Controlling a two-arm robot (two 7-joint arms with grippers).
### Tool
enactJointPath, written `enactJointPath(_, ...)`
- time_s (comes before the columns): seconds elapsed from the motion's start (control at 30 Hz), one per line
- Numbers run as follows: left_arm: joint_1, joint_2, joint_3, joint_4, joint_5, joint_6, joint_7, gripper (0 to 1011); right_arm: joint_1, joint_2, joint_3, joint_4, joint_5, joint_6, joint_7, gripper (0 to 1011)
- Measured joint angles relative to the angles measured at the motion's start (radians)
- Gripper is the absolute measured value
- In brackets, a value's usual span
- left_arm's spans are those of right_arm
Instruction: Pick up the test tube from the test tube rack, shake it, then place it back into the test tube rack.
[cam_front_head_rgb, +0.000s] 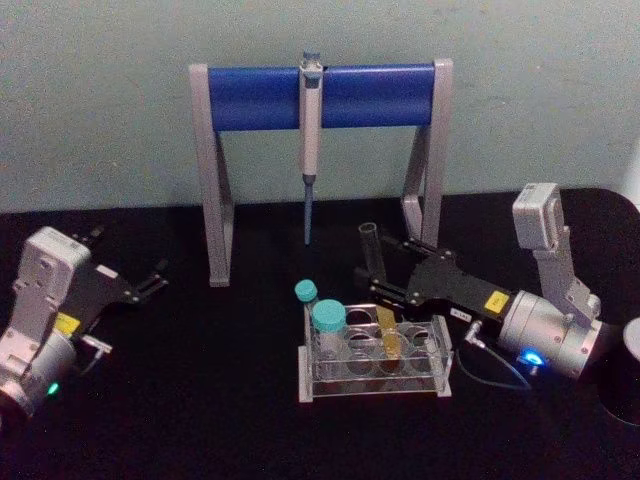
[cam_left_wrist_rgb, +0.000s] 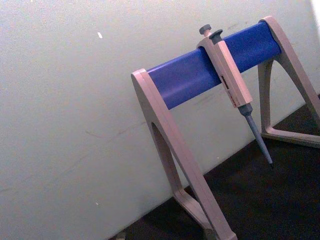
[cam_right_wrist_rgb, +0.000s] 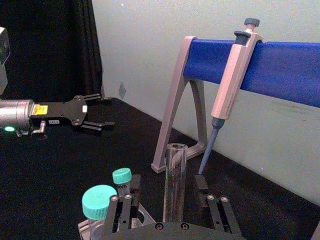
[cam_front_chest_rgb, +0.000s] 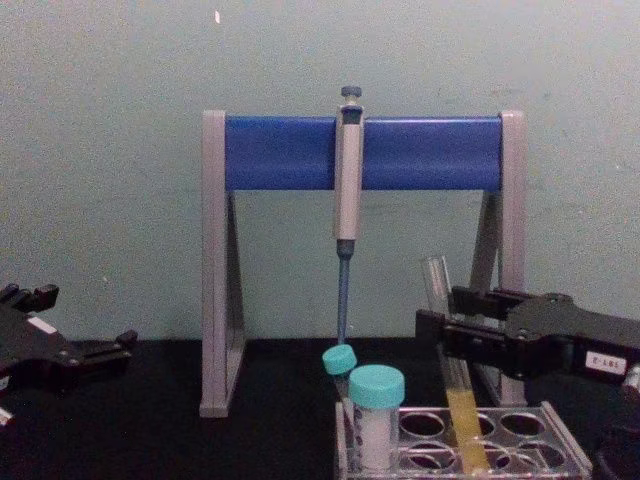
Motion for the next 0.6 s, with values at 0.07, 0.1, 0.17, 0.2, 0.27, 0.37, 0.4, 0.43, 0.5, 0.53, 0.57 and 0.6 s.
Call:
enactJointPath(0.07, 0.000, 0.000, 0.000, 0.000, 0.000, 0.000, 0.000, 1002, 0.000, 0.000, 0.000, 0.000, 0.000, 0.000, 0.000, 728)
enactJointPath(0.1, 0.000, 0.000, 0.000, 0.000, 0.000, 0.000, 0.000, 1001, 0.000, 0.000, 0.000, 0.000, 0.000, 0.000, 0.000, 760)
enactJointPath(0.17, 0.000, 0.000, 0.000, 0.000, 0.000, 0.000, 0.000, 1001, 0.000, 0.000, 0.000, 0.000, 0.000, 0.000, 0.000, 816)
enactJointPath(0.2, 0.000, 0.000, 0.000, 0.000, 0.000, 0.000, 0.000, 1001, 0.000, 0.000, 0.000, 0.000, 0.000, 0.000, 0.000, 841)
enactJointPath(0.27, 0.000, 0.000, 0.000, 0.000, 0.000, 0.000, 0.000, 1001, 0.000, 0.000, 0.000, 0.000, 0.000, 0.000, 0.000, 890)
enactJointPath(0.37, 0.000, 0.000, 0.000, 0.000, 0.000, 0.000, 0.000, 1001, 0.000, 0.000, 0.000, 0.000, 0.001, 0.000, 0.000, 986)
enactJointPath(0.4, 0.000, 0.000, 0.000, 0.000, 0.000, 0.000, 0.000, 1001, 0.000, 0.000, 0.000, 0.000, 0.001, 0.000, 0.000, 1000)
enactJointPath(0.43, 0.000, 0.000, 0.000, 0.000, 0.000, 0.000, 0.000, 1001, 0.000, 0.000, 0.000, 0.000, 0.001, 0.000, 0.000, 1000)
enactJointPath(0.5, 0.000, 0.000, 0.000, 0.000, 0.000, 0.000, 0.000, 1001, 0.000, 0.000, 0.000, 0.000, 0.001, 0.000, 0.000, 1000)
enactJointPath(0.53, 0.000, 0.000, 0.000, 0.000, 0.000, 0.000, 0.000, 1001, 0.000, 0.000, 0.000, 0.000, 0.001, 0.000, 0.000, 1000)
enactJointPath(0.57, 0.000, 0.000, 0.000, 0.000, 0.000, 0.000, 0.000, 1001, 0.000, 0.000, 0.000, 0.000, 0.001, 0.000, 0.000, 1000)
enactJointPath(0.6, 0.000, 0.000, 0.000, 0.000, 0.000, 0.000, 0.000, 1001, 0.000, 0.000, 0.000, 0.000, 0.001, 0.000, 0.000, 1000)
